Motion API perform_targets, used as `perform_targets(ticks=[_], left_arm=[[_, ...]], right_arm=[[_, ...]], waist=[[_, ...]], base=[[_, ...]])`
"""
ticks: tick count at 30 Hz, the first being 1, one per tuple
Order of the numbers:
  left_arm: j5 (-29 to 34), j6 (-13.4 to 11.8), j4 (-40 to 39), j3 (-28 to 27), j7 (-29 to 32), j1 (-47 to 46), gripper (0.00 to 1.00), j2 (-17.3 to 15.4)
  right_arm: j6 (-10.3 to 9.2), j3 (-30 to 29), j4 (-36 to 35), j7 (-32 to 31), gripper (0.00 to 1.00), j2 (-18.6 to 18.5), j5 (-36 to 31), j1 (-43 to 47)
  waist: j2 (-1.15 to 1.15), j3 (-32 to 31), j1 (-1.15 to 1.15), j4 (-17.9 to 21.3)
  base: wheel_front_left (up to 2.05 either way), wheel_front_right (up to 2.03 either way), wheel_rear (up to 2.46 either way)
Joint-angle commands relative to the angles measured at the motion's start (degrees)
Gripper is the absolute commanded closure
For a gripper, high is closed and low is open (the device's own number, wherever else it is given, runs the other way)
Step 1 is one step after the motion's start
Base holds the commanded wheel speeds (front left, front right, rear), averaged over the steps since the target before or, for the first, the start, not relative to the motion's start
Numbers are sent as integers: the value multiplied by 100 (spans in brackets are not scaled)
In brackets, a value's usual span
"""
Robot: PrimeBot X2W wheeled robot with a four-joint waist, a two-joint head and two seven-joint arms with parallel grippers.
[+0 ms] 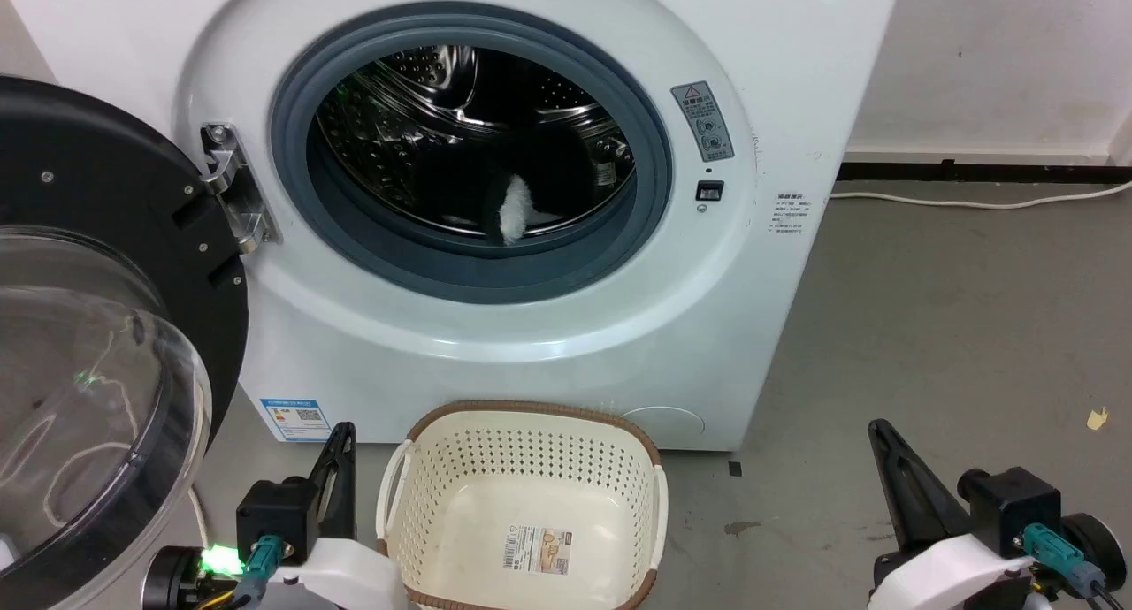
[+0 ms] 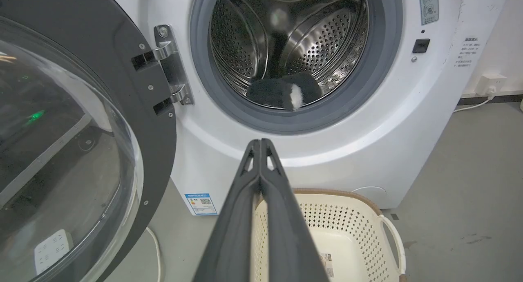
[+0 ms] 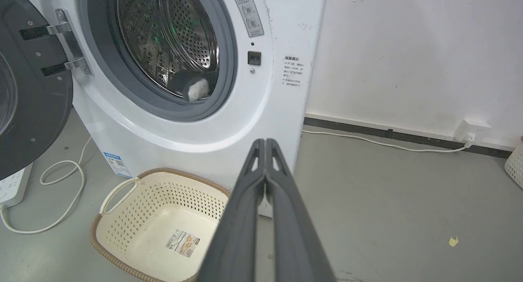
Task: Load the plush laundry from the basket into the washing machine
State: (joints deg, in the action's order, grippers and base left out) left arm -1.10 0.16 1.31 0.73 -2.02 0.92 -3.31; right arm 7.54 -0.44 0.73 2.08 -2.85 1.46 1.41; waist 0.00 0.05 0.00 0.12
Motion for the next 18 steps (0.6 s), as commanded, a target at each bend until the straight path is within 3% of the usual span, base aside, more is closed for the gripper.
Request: perform_targets(ticks=[1,18], left_arm=[[42,-14,-41,-27,26,-77,100,5],[110,-16,-131,-73,202,-92,100,43]], right_arm=[[-5,13,-41,-32,100,-2,-49,-105],[-5,44,-73,-208,100,-3,-146,-141]], waist=[[0,0,0,-1],[0,-5,0,-12]], base=[[0,0,0],[0,0,0]])
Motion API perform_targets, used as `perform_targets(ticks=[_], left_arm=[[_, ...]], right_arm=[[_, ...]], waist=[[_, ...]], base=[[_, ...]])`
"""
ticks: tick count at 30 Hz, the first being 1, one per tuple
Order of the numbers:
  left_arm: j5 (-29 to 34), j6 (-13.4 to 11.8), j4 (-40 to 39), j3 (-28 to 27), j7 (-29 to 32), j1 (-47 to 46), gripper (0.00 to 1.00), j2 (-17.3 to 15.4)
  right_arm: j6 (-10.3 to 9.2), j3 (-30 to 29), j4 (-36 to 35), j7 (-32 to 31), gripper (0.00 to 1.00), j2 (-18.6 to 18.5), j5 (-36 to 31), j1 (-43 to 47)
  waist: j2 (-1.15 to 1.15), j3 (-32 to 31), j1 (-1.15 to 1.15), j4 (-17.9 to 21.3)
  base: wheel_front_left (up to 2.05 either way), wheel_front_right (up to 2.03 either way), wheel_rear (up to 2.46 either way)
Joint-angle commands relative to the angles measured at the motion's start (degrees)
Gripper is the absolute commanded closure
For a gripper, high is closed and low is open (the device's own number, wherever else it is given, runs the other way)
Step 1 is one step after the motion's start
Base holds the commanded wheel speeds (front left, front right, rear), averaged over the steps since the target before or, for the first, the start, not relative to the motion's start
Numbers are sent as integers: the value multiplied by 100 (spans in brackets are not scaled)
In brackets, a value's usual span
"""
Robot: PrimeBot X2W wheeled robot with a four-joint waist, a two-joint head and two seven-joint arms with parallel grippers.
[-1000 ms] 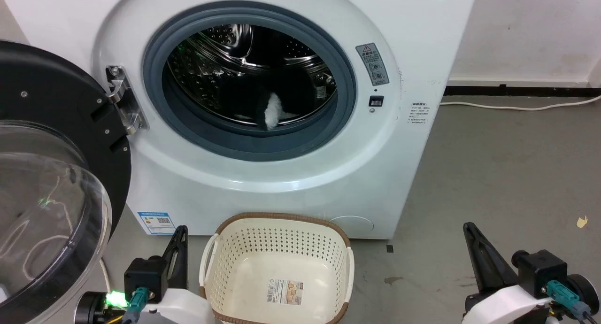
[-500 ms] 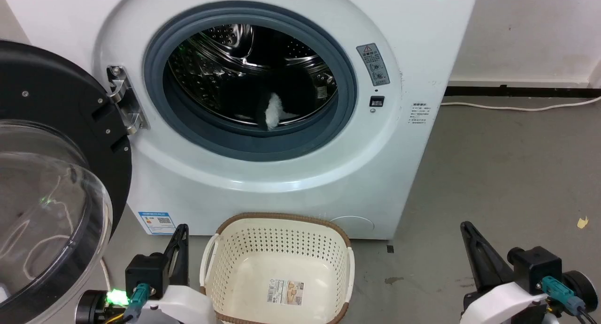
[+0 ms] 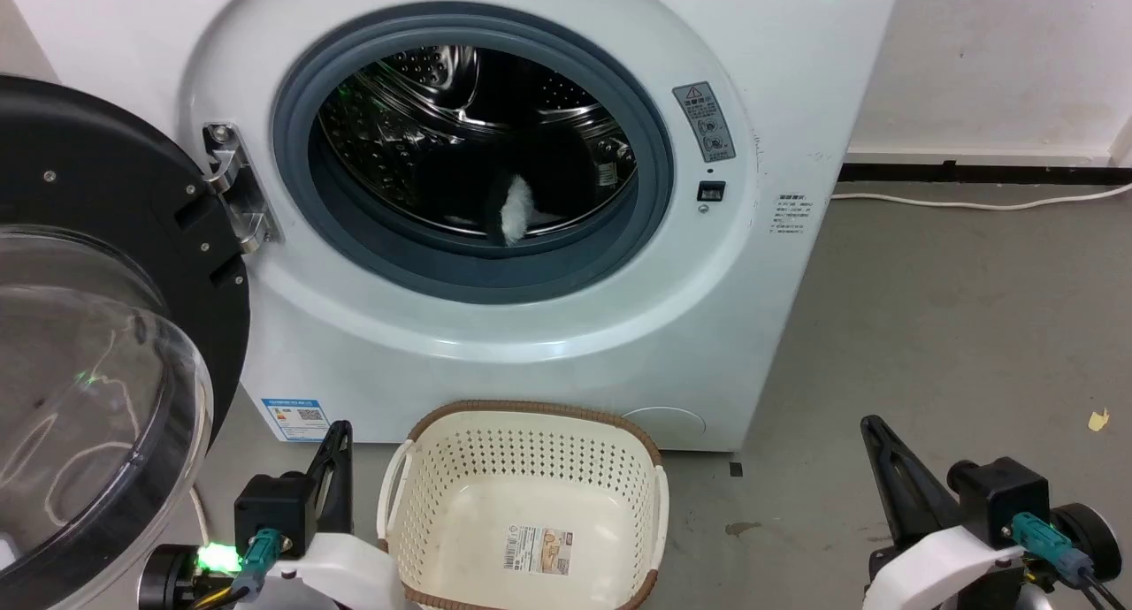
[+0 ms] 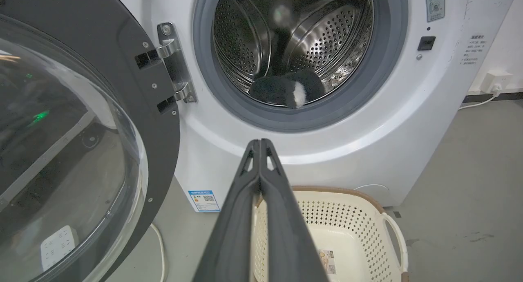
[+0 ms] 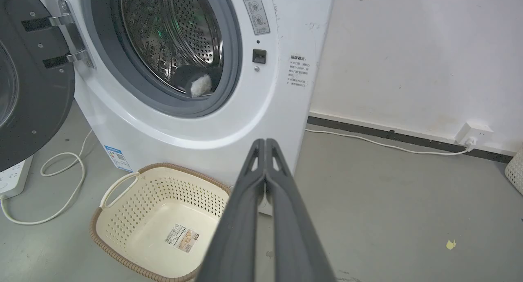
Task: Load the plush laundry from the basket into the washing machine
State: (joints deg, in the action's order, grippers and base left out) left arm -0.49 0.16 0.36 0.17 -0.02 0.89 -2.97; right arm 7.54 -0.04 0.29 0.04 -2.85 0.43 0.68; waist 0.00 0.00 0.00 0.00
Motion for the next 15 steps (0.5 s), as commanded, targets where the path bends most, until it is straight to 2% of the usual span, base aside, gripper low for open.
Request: perform_targets(ticks=[1,15], left_arm=[[49,-16,-36,-17,2,-89,100,9],[49,-16,-36,-17,2,-89,100,9]], right_arm=[[-5,4,-29,-4,100,-3,-43,-68],[-5,4,-29,-4,100,-3,-43,-68]], waist=[[0,0,0,0],[0,0,0,0]], base=[[0,0,0],[0,0,0]])
